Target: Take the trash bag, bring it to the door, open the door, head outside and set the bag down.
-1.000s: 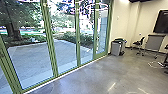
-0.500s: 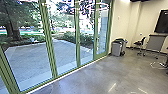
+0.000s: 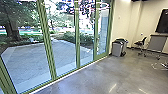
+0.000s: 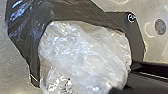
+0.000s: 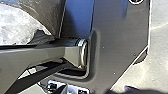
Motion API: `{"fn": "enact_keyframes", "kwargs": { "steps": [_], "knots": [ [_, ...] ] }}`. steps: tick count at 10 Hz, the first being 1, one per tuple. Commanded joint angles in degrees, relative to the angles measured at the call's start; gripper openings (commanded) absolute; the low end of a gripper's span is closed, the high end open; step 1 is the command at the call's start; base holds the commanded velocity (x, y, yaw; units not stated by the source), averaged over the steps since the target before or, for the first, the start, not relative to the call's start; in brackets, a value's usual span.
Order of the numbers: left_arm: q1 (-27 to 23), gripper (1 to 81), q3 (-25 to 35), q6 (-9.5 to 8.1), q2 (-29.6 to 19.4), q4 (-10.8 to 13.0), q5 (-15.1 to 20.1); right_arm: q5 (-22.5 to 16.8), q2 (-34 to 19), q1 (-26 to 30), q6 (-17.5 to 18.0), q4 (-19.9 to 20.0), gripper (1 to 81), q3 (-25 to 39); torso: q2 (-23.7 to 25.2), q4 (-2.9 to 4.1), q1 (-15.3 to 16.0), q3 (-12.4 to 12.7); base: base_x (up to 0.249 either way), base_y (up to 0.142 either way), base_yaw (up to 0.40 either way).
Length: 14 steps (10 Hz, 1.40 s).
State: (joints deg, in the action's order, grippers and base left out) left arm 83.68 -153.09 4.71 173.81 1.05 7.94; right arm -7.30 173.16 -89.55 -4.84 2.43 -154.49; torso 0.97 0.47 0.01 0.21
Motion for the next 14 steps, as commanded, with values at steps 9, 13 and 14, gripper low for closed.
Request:
{"fn": "enact_keyframes", "kwargs": {
  "steps": [9, 13, 14],
  "knots": [
    [-3.12, 1.0, 0.25, 0.66, 0.13, 0.27, 3.49, -3.77, 0.11, 2.57, -0.08, -0.67, 81.1, 0.17, 0.0, 0.0, 0.0, 0.0, 0.136, -0.056, 0.0],
    [-3.12, 1.0, 0.25, 1.36, 0.22, 0.27, 3.49, -3.77, 0.11, 2.58, -0.08, -0.67, 81.1, 0.17, 0.0, 0.0, 0.0, 0.0, 0.136, -0.064, 0.0],
    [-3.12, 1.0, 0.25, 1.36, 0.22, 0.27, 3.4, -3.77, 0.11, 2.58, -0.08, -0.67, 81.1, 0.17, 0.0, 0.0, 0.0, 0.0, 0.136, -0.064, 0.0]
  ]
}}
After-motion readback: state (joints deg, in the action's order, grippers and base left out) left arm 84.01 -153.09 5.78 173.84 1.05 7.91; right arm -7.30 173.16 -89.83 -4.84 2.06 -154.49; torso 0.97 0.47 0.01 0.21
